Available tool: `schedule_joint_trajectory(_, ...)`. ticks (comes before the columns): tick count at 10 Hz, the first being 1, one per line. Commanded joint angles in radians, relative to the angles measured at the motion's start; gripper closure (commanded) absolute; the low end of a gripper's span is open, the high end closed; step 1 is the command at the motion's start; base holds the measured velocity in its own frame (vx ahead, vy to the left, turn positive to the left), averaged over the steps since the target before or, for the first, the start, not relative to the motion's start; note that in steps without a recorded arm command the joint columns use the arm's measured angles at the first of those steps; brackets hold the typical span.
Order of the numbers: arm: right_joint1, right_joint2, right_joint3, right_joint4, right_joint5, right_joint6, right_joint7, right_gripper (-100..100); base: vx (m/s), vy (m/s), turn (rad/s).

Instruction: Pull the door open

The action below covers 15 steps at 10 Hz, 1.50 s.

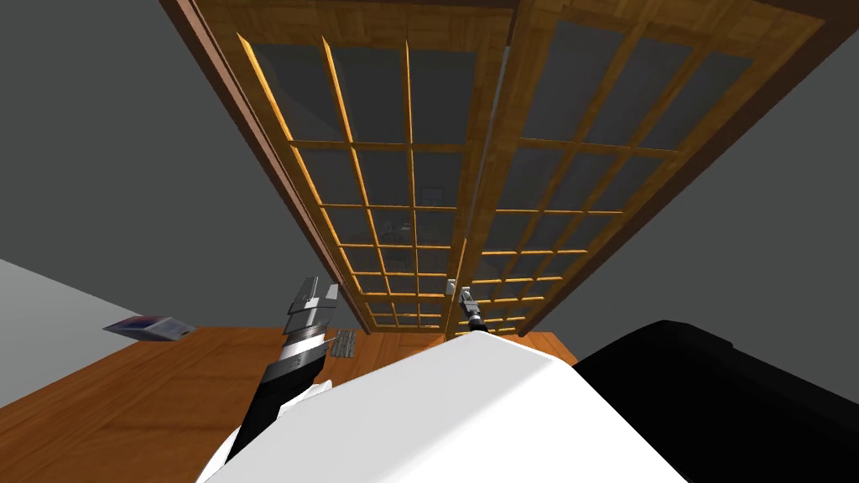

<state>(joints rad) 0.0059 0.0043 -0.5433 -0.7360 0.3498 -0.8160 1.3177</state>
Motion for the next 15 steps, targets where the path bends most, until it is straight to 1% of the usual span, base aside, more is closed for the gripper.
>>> schedule_joint_trajectory(1, 0.044, 0.001, 0.0, -0.04, 0.001, 0.029, -0.02, 100, -0.136, 0.022, -0.007)
schedule_joint_trajectory(2, 0.044, 0.001, 0.0, -0.04, 0.001, 0.029, -0.02, 100, -0.071, 0.018, -0.018)
schedule_joint_trajectory(3, 0.064, -0.006, -0.005, -0.033, -0.006, 0.031, -0.037, 100, -0.112, 0.023, -0.042)
schedule_joint_trajectory(4, 0.07, -0.01, -0.005, -0.031, -0.011, 0.032, -0.047, 100, -0.147, 0.026, -0.018)
schedule_joint_trajectory(6, 0.07, -0.01, -0.005, -0.031, -0.011, 0.032, -0.047, 100, -0.061, 0.026, -0.015)
schedule_joint_trajectory(7, 0.088, -0.02, -0.006, -0.024, -0.023, 0.033, -0.08, 100, -0.087, 0.016, -0.001)
schedule_joint_trajectory(9, 0.088, -0.02, -0.006, -0.024, -0.023, 0.033, -0.08, 100, -0.07, 0.012, -0.012)
schedule_joint_trajectory(10, 0.1, -0.026, -0.007, -0.02, -0.032, 0.034, -0.102, 100, -0.062, 0.012, -0.011)
schedule_joint_trajectory(11, 0.1, -0.026, -0.007, -0.02, -0.032, 0.034, -0.102, 100, -0.068, 0.009, 0.011)
schedule_joint_trajectory(13, 0.123, -0.039, -0.007, -0.012, -0.05, 0.035, -0.152, 100, -0.106, 0.018, -0.028)
schedule_joint_trajectory(15, 0.132, -0.046, -0.005, -0.008, -0.062, 0.035, -0.183, 100, -0.13, -0.001, -0.033)
